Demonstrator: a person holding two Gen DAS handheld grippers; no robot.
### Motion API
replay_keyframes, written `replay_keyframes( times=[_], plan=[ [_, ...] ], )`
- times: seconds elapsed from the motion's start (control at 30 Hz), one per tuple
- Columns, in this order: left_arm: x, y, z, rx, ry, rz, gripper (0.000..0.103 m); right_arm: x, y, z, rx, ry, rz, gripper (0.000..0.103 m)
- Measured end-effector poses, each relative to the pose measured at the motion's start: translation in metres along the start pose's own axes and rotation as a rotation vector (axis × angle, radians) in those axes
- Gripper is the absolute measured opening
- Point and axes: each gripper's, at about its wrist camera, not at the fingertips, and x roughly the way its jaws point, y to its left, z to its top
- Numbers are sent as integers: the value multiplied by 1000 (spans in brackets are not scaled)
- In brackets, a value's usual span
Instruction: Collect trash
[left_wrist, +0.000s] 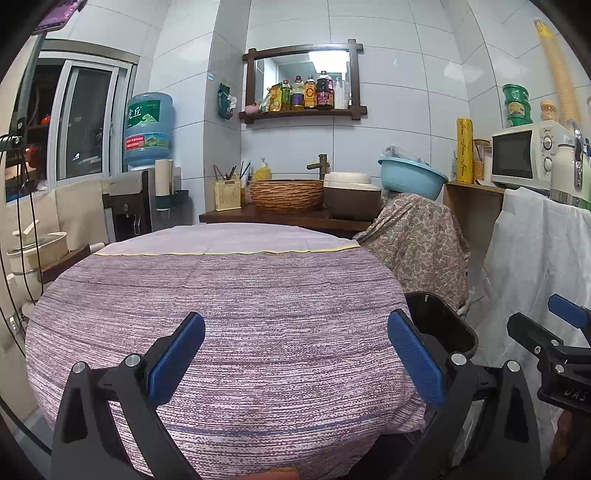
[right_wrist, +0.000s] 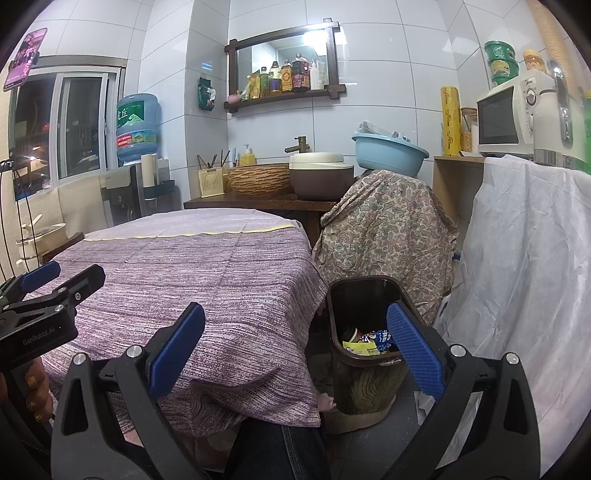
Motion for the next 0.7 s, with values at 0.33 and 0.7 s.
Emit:
replay_keyframes(
  times=[0.33,0.7],
  plan=[
    [0,0,-1,-3,-3,-3,98,0,0,0,0,1,0,97],
    [1,1,0,-10,-4,-2,98,3,1,0,-3,6,3,97]
  ],
)
